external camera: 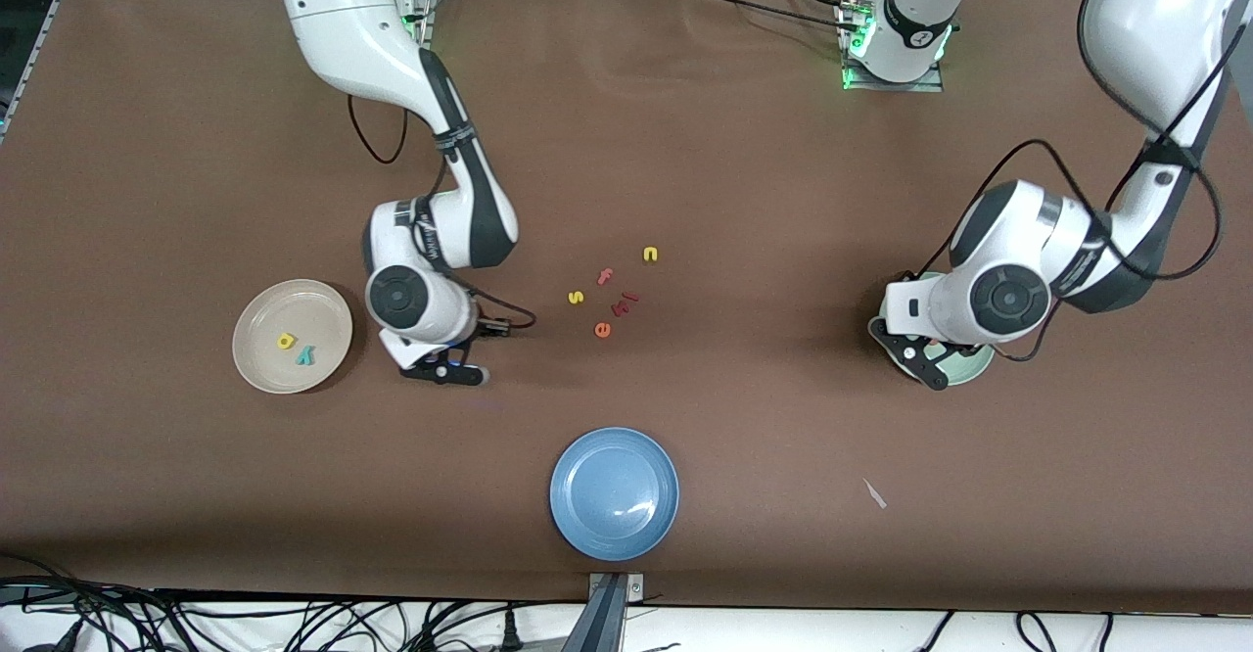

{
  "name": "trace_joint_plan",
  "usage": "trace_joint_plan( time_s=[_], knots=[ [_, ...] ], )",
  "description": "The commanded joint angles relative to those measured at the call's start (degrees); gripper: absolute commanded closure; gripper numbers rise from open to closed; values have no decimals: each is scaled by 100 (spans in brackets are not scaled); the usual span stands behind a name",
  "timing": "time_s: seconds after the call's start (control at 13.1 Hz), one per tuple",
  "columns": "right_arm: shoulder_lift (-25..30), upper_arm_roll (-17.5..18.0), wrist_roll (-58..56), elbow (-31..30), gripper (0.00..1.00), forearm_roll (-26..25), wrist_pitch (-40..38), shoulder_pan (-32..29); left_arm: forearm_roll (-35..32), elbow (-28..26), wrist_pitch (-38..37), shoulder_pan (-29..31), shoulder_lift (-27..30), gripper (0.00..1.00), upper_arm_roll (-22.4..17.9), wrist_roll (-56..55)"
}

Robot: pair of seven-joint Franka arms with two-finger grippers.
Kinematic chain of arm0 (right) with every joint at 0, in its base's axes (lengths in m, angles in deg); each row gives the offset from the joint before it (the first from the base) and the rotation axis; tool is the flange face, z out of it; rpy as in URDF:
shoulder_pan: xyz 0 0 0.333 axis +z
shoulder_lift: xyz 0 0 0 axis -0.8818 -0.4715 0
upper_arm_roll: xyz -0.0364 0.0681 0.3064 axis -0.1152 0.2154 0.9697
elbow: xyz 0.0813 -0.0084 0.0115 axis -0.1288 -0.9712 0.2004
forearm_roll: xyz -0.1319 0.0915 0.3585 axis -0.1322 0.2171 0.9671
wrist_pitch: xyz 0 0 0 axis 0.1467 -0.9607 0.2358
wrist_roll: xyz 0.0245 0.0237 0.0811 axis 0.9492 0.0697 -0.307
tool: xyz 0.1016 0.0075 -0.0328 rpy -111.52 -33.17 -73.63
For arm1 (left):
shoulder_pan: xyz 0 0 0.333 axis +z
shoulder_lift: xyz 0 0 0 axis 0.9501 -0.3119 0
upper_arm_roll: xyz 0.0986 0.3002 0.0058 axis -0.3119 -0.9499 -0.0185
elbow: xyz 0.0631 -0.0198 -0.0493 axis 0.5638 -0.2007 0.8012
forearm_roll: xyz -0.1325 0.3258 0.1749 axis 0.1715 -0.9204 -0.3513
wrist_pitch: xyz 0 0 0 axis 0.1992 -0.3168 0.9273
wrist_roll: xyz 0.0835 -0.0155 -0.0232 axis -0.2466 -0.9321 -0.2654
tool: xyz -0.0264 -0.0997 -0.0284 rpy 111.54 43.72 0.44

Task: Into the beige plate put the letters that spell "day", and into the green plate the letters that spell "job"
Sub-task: 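Drop the cyan j on the green plate while the right drops green b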

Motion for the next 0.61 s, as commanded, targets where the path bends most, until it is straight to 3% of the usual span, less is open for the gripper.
trace_joint_plan(
  time_s=[0.0, 0.31, 0.54],
  knots=[
    [518, -375, -1200, -574, 87, 14, -186, -29, 150, 1163, -1252, -44, 285, 0, 310, 38],
    [1134, -1060, -2668, -1497, 87, -13, -177, -29, 438, 2222, -1653, 17, 302, 0, 312, -24],
    [1082, -1474, -3751, -1806, 87, 14, 86, -142, 1622, 2303, -1609, -298, 872, 0, -521, -182]
  ],
)
